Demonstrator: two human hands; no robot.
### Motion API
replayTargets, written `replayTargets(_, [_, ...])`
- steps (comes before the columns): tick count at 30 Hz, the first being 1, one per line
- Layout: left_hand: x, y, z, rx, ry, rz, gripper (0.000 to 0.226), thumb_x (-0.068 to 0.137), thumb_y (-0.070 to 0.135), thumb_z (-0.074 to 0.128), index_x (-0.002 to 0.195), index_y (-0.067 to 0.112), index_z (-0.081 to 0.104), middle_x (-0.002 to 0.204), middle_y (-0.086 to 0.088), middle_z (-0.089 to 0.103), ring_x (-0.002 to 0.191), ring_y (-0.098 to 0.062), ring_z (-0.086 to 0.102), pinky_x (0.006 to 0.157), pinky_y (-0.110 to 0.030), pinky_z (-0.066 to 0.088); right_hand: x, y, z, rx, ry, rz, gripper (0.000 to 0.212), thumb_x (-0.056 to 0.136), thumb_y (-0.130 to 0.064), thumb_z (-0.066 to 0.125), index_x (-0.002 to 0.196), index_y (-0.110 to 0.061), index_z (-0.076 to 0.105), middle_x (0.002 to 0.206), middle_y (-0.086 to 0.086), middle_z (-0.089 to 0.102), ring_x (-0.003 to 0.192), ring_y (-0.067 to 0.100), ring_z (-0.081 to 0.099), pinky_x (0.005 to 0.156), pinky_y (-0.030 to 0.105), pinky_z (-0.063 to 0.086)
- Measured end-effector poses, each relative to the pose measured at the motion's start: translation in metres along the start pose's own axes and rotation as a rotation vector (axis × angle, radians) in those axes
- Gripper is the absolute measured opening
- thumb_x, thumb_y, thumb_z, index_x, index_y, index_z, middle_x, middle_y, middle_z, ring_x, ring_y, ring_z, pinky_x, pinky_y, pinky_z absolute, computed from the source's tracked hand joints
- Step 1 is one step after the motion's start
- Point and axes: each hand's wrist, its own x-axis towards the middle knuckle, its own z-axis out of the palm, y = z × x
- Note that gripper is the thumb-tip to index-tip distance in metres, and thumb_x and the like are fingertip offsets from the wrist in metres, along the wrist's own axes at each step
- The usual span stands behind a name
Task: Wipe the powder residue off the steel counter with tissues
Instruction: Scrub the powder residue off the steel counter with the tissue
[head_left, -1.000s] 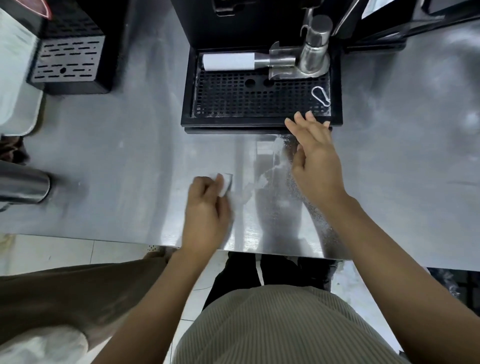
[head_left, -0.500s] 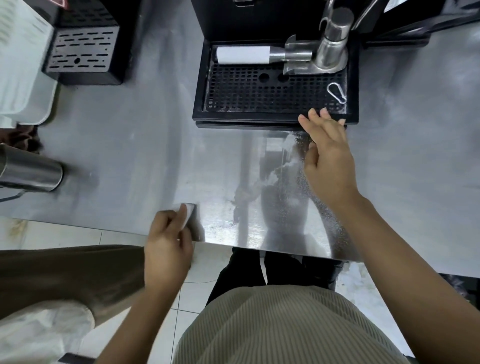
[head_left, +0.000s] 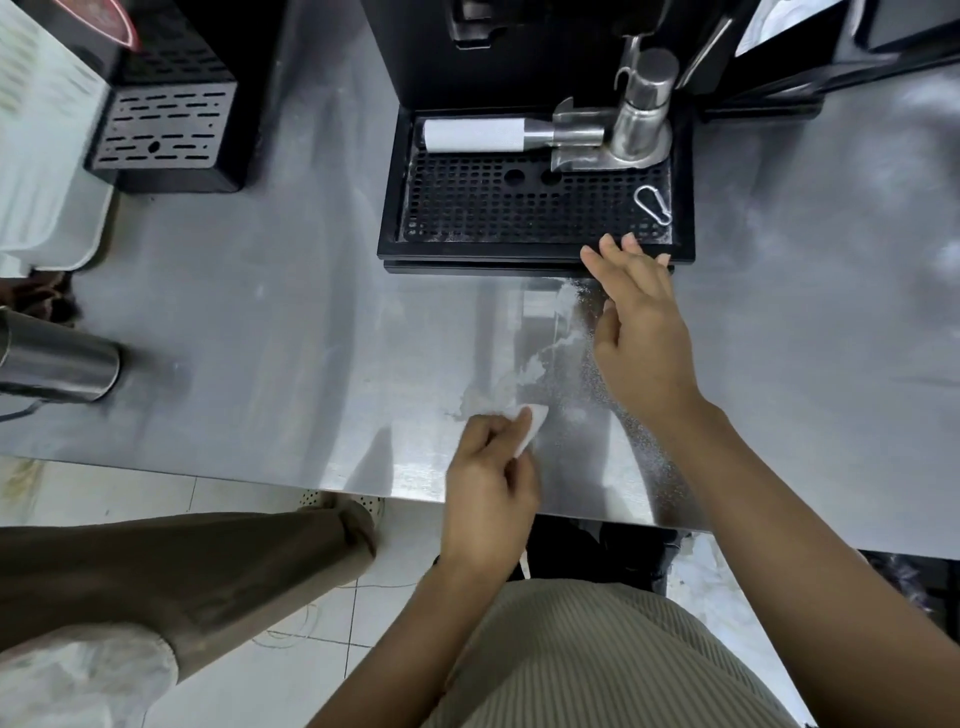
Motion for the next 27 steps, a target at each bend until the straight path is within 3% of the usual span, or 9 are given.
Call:
replayTargets(3, [0.014, -0.014, -0.028, 0.025, 0.178, -0.028, 0.036, 0.087, 0.000, 0.056, 0.117, 0.014, 0.068, 0.091, 0.002, 0.052, 0.077, 0.002, 0.055, 0.066, -0.005, 0.040, 0.000, -0.002, -0.002, 0.001, -0.023, 0.006, 0.052, 0.092, 0.008, 0.042, 0.142, -0.007, 0.049, 0.149, 0.010, 0.044, 0.146, 0.022, 0.026, 0.124, 0.037, 0.010])
replayTargets(5, [0.023, -0.034, -0.044, 0.097, 0.258, -0.052, 0.037, 0.087, -0.003, 0.055, 0.118, 0.013, 0.067, 0.093, 0.001, 0.051, 0.075, -0.003, 0.052, 0.070, -0.005, 0.040, -0.001, -0.003, -0.003, 0.007, -0.036, 0.012, 0.051, 0.093, 0.008, 0.043, 0.142, -0.007, 0.048, 0.150, 0.010, 0.043, 0.147, 0.023, 0.025, 0.124, 0.042, 0.013])
replayTargets(9, [0.027, -0.051, -0.043, 0.243, 0.215, -0.019, 0.040, 0.086, -0.009, 0.055, 0.121, 0.007, 0.064, 0.100, -0.005, 0.051, 0.082, -0.004, 0.050, 0.079, -0.003, 0.036, -0.001, -0.003, -0.004, 0.008, -0.052, 0.026, 0.053, 0.093, 0.008, 0.043, 0.143, -0.008, 0.047, 0.151, 0.009, 0.042, 0.147, 0.022, 0.024, 0.122, 0.046, 0.019])
replayTargets(15, [0.016, -0.016, 0.003, 0.127, -0.005, 0.128, 0.038, 0.089, 0.003, 0.050, 0.123, 0.012, 0.062, 0.100, 0.004, 0.044, 0.073, -0.011, 0.056, 0.073, -0.019, 0.050, -0.001, -0.001, -0.001, 0.006, -0.040, 0.020, 0.052, 0.094, 0.007, 0.042, 0.144, -0.009, 0.046, 0.152, 0.007, 0.041, 0.147, 0.019, 0.022, 0.120, 0.048, 0.023])
replayTargets(18, [0.019, -0.002, 0.010, 0.078, -0.083, 0.131, 0.039, 0.087, -0.003, 0.053, 0.122, 0.013, 0.063, 0.100, 0.004, 0.050, 0.081, -0.002, 0.055, 0.078, -0.009, 0.043, -0.001, 0.001, -0.003, 0.004, -0.060, 0.013, 0.056, 0.092, 0.010, 0.043, 0.145, -0.010, 0.045, 0.153, 0.006, 0.039, 0.148, 0.018, 0.021, 0.120, 0.048, 0.024])
replayTargets(20, [0.029, -0.005, -0.003, 0.059, 0.005, 0.083, 0.036, 0.086, -0.003, 0.056, 0.118, 0.011, 0.066, 0.098, 0.003, 0.053, 0.079, -0.004, 0.057, 0.078, -0.010, 0.044, -0.001, 0.002, -0.007, 0.033, -0.088, 0.000, 0.058, 0.091, 0.011, 0.042, 0.145, -0.010, 0.046, 0.153, 0.006, 0.039, 0.148, 0.017, 0.021, 0.120, 0.048, 0.024])
replayTargets(23, [0.050, -0.027, -0.031, 0.206, 0.201, 0.026, 0.037, 0.085, -0.005, 0.056, 0.118, 0.008, 0.067, 0.096, -0.002, 0.054, 0.073, -0.010, 0.053, 0.073, -0.002, 0.036, -0.003, 0.007, -0.017, 0.070, -0.066, -0.016, 0.047, 0.094, -0.002, 0.036, 0.138, -0.007, 0.053, 0.147, 0.009, 0.048, 0.144, 0.020, 0.031, 0.123, 0.046, 0.016])
replayTargets(27, [0.052, -0.039, -0.032, 0.330, 0.179, 0.046, 0.036, 0.085, -0.009, 0.054, 0.116, 0.004, 0.067, 0.095, -0.010, 0.055, 0.078, -0.019, 0.057, 0.077, -0.005, 0.036, -0.008, 0.019, -0.031, 0.007, 0.016, 0.045, 0.051, 0.089, 0.009, 0.043, 0.137, -0.006, 0.055, 0.142, 0.009, 0.052, 0.139, 0.021, 0.036, 0.124, 0.039, 0.008])
